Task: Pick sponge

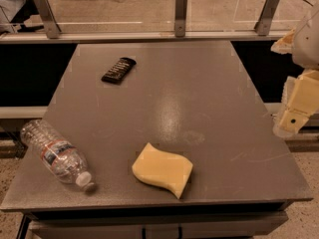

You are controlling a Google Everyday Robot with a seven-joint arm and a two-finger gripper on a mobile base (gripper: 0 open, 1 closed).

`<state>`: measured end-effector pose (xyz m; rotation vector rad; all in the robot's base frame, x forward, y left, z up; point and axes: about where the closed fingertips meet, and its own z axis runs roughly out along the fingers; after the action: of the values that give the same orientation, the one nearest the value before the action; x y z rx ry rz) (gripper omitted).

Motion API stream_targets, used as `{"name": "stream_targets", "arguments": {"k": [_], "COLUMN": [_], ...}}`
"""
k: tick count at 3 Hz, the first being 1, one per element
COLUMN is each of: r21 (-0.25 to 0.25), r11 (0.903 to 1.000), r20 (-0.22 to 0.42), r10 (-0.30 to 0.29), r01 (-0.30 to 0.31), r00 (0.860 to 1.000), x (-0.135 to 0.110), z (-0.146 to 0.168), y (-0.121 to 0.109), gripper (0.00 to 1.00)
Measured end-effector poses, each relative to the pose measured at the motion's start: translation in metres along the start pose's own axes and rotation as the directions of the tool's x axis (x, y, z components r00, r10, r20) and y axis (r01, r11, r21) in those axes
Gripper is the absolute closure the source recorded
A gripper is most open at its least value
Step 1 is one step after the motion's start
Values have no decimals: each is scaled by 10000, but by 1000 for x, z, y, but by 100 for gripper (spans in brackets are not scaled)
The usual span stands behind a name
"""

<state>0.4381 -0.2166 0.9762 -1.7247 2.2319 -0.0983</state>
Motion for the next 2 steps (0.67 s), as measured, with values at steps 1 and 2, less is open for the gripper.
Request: {"name": "stream_targets", "arguments": {"k": [1, 2], "r21": [13, -64], "r11": [10000, 9995], "r20": [7, 367], "r10": [-2, -315], "r01": [2, 318], "r00": [10000, 9988], "x": [0, -30], "z": [0, 8], "y": [0, 10], "gripper": [0, 0]}}
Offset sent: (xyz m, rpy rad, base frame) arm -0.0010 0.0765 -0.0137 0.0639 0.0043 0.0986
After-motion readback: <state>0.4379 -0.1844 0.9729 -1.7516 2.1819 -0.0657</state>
